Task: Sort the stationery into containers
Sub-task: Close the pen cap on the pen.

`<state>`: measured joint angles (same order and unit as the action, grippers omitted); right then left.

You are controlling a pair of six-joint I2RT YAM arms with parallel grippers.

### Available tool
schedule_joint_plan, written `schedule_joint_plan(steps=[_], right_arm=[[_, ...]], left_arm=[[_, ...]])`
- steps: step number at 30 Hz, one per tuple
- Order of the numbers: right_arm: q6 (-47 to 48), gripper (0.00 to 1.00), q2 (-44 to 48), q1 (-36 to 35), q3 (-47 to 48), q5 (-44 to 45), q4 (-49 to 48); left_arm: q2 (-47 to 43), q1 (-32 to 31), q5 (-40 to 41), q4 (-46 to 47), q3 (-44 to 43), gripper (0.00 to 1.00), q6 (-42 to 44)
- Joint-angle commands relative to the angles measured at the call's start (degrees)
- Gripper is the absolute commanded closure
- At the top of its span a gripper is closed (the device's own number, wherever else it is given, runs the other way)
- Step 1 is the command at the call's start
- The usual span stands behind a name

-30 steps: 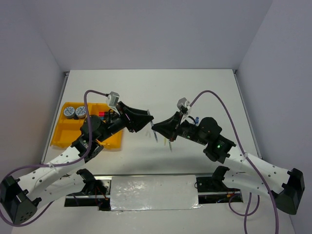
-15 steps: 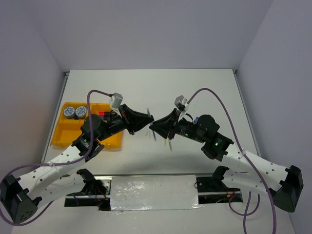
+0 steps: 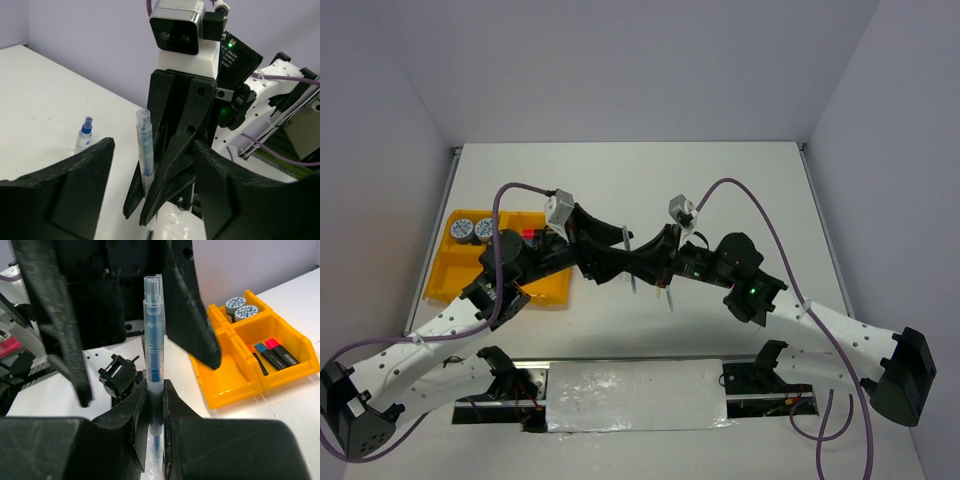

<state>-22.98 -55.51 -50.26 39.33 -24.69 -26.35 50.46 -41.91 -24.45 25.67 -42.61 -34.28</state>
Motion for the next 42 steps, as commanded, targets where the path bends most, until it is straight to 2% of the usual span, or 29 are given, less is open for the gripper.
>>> schedule_joint_plan(steps=[1,6,9,10,13,24,25,26,27,32,33,36,42], right_arm=[[0.5,1.0,0.5,-0.2,0.7,-0.7,-1.4],[0.8,1.0,0.0,-0.2,0.1,-0.9,-1.2],[1.2,1.0,0.2,-0.2,0.4,-1.0,-1.1],[1.3,1.0,0.2,-0.2,0.5,-1.0,-0.6],[1.6,1.0,0.3,-0.2,0.9,-0.7,0.0],[1.7,1.0,0.0,0.0,2.2,0.3,1.3],[1.6,1.0,-0.1,0.0,2.2,0.1,1.0],[1.7,1.0,-0.2,0.0,2.3,0.0,1.1],[1.7,1.0,-0.4,0.0,2.7,0.0,1.3],[2.2,1.0,-1.0,0.1,4.3,0.2,2.3],[2.2,1.0,-1.3,0.1,4.6,0.3,2.9],[3.1,1.0,-1.8,0.7,6.6,0.5,4.5],[6.4,1.0,-4.7,3.6,15.0,-0.8,9.4]], left_arm=[[-0.9,-0.4,2.5,-1.8,-4.6,0.2,3.1],[-2.0,-0.4,9.1,-5.6,-8.7,0.18,4.7],[-0.6,-0.4,11.6,-9.3,-12.0,0.25,5.2],[0.2,-0.4,11.6,-9.8,-12.5,0.31,5.3],[0.9,-0.4,10.6,-10.6,-13.1,0.38,5.0],[1.4,-0.4,7.8,-14.0,-12.5,0.37,4.6],[1.3,-0.4,7.8,-14.2,-12.4,0.39,4.6],[1.2,-0.4,7.7,-14.4,-12.2,0.47,4.6],[1.2,-0.4,7.6,-14.9,-12.1,0.51,4.5],[1.9,-0.4,5.9,-15.3,-11.9,0.61,3.8],[2.0,-0.4,5.3,-15.7,-12.0,0.78,3.7],[2.1,-0.4,4.8,-16.9,-12.0,0.98,3.3],[2.5,-0.5,4.7,-22.3,-10.5,1.0,2.1]])
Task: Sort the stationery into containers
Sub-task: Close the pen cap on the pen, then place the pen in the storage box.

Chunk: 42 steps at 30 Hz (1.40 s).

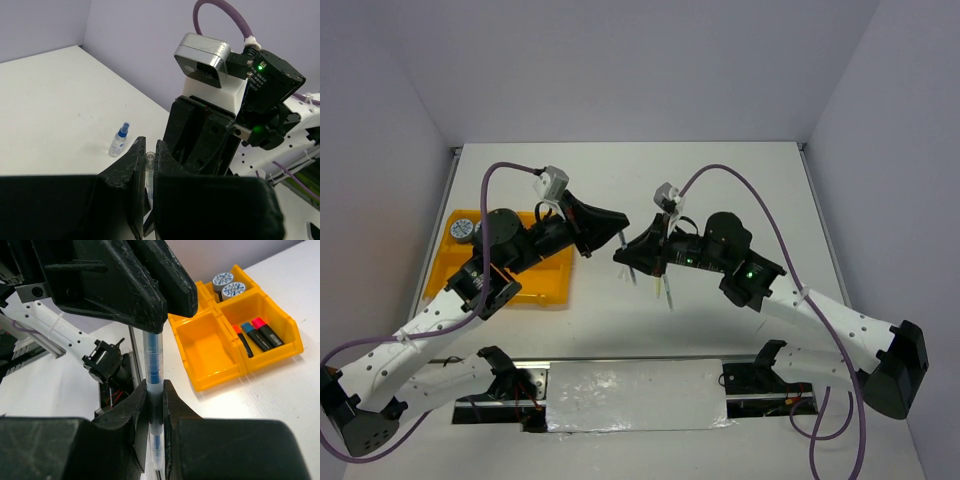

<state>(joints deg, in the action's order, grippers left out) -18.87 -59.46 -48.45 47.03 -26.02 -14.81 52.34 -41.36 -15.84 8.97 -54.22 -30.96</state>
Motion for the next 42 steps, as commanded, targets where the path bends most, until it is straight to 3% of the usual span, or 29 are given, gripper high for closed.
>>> schedule_joint_plan(steps=[1,12,19,22,24,25,26,27,28,29,30,33,36,38,42], right_arm=[[2.6,1.0,-1.0,2.2,9.6,0.4,-1.5],[6.0,1.0,-7.9,5.6,27.4,-2.7,6.4],[5.2,1.0,-11.1,6.3,31.9,-3.4,6.9],[5.5,1.0,-12.1,6.3,30.1,-3.6,6.7],[7.6,1.0,-13.6,6.1,28.1,-5.3,7.9],[8.7,1.0,-15.3,6.0,26.9,-6.6,7.4],[9.0,1.0,-16.2,5.9,24.1,-7.4,6.7],[9.2,1.0,-17.2,5.8,22.9,-7.7,6.1],[9.5,1.0,-19.1,5.7,21.9,-8.7,5.1],[9.6,1.0,-20.2,5.7,20.3,-9.5,4.4],[9.7,1.0,-21.2,5.6,19.8,-10.2,3.8],[11.0,1.0,-28.0,4.0,21.8,-9.4,4.8],[13.3,1.0,-33.4,1.4,26.0,-6.2,8.5],[14.6,1.0,-38.9,-1.7,31.2,-1.9,10.3],[14.9,0.99,-48.1,-5.0,40.1,3.4,14.4]], left_arm=[[0.6,-1.3,-3.7,-7.4,2.2,1.0,-1.3],[-2.2,-4.6,-4.1,-10.8,15.1,1.0,-6.3],[-3.8,-8.3,-3.3,-7.8,18.8,1.0,-8.7],[-4.2,-8.3,5.7,-15.9,14.3,1.0,-6.8],[-3.9,-8.3,23.2,-29.4,5.6,0.99,-7.7],[-3.3,-8.3,29.8,-33.5,2.4,0.82,-8.5],[-3.1,-8.2,41.6,-37.1,-3.9,0.7,-9.3],[-2.7,-8.1,47.3,-43.5,-7.4,0.6,-11.6],[-1.6,-8.1,52.5,-47.0,-10.8,0.3,-12.9],[-1.1,-8.0,61.3,-49.5,-17.2,0.15,-15.2],[-0.5,-7.9,64.6,-53.9,-20.6,0.05,-16.0],[1.6,-7.9,72.8,-56.1,-31.4,0.01,-14.3],[1.7,-7.9,75.4,-51.6,-33.2,0.01,-6.8],[0.8,-7.9,73.6,-48.0,-32.0,0.01,-0.8],[-3.5,-7.9,64.9,-42.3,-26.5,0.01,2.8]])
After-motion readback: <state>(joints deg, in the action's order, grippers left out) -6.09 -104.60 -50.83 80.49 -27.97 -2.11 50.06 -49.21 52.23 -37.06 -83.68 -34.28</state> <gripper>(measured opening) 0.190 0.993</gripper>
